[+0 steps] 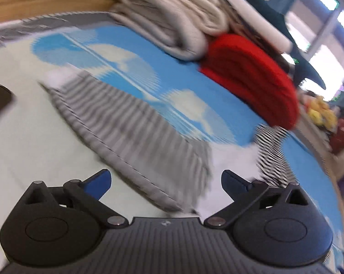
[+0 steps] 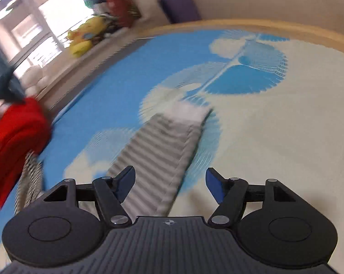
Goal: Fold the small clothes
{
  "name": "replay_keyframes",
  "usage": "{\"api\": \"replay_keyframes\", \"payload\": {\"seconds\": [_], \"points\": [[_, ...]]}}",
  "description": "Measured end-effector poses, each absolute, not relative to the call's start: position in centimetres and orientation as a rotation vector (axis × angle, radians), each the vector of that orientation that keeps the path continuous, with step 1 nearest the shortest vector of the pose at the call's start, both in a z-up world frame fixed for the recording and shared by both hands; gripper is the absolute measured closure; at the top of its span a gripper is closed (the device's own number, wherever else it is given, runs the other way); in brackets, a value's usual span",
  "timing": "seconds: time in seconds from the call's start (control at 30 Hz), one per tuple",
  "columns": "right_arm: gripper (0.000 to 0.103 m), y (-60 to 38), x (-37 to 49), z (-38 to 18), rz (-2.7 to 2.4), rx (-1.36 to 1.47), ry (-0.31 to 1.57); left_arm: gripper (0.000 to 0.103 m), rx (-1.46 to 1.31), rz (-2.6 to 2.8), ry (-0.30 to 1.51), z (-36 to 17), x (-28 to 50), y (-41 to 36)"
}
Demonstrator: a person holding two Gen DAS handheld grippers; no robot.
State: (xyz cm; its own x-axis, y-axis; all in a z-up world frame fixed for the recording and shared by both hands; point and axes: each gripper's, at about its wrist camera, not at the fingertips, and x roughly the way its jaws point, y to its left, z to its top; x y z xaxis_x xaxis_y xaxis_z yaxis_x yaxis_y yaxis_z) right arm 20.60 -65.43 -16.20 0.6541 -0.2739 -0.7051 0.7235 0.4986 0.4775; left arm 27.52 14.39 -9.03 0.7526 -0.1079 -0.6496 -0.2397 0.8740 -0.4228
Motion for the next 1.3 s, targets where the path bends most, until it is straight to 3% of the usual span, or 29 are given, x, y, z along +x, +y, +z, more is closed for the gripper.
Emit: {"api": "replay_keyframes", "payload": {"seconds": [0.27, 0.3, 0.33, 0.57, 0.63, 0.73, 0.77, 0.8, 0.93, 1.1, 1.3], "points": [[0.028, -70.9, 28.4, -23.1, -0.78, 0.851, 0.633, 0.001, -0.373, 0.054, 0.724, -13.1, 30.5, 10.9], [0.065, -70.4, 29.0, -23.0, -0.774, 0.795, 0.627, 0.001, -0.379, 0.055, 0.726, -13.3, 30.5, 11.1], [0.093, -69.9, 30.0, -23.1, -0.775, 0.739, 0.671, 0.001, -0.386, 0.06, 0.73, -13.4, 30.6, 11.4], [0.095, -69.8, 23.1, -21.2, -1.151, 0.505, 0.708, 0.001, -0.475, 0.059, 0.729, -12.3, 30.2, 13.2], [0.093, -70.8, 20.3, -22.2, -1.187, 0.514, 0.747, 0.001, -0.495, 0.051, 0.72, -12.0, 30.0, 13.3], [0.072, -71.9, 17.1, -23.1, -1.083, 0.628, 0.681, 0.001, -0.509, 0.047, 0.71, -11.8, 29.8, 13.4], [0.046, -71.8, 16.5, -22.8, -1.093, 0.636, 0.689, 0.001, -0.511, 0.05, 0.707, -11.8, 29.8, 13.4], [0.033, -71.5, 15.9, -22.4, -1.119, 0.648, 0.69, 0.001, -0.515, 0.054, 0.702, -11.7, 29.7, 13.4], [0.035, -68.2, 12.9, -18.8, -1.066, 0.704, 0.63, 0.001, -0.48, 0.054, 0.679, -10.8, 29.4, 13.1], [0.034, -56.9, 9.4, -10.1, -0.684, 0.698, 0.507, 0.001, -0.382, 0.005, 0.64, -8.8, 27.1, 11.6], [0.022, -40.4, 5.1, -4.2, -0.393, 0.507, 0.541, 0.001, -0.254, -0.133, 0.708, -4.8, 19.7, 8.9]]}}
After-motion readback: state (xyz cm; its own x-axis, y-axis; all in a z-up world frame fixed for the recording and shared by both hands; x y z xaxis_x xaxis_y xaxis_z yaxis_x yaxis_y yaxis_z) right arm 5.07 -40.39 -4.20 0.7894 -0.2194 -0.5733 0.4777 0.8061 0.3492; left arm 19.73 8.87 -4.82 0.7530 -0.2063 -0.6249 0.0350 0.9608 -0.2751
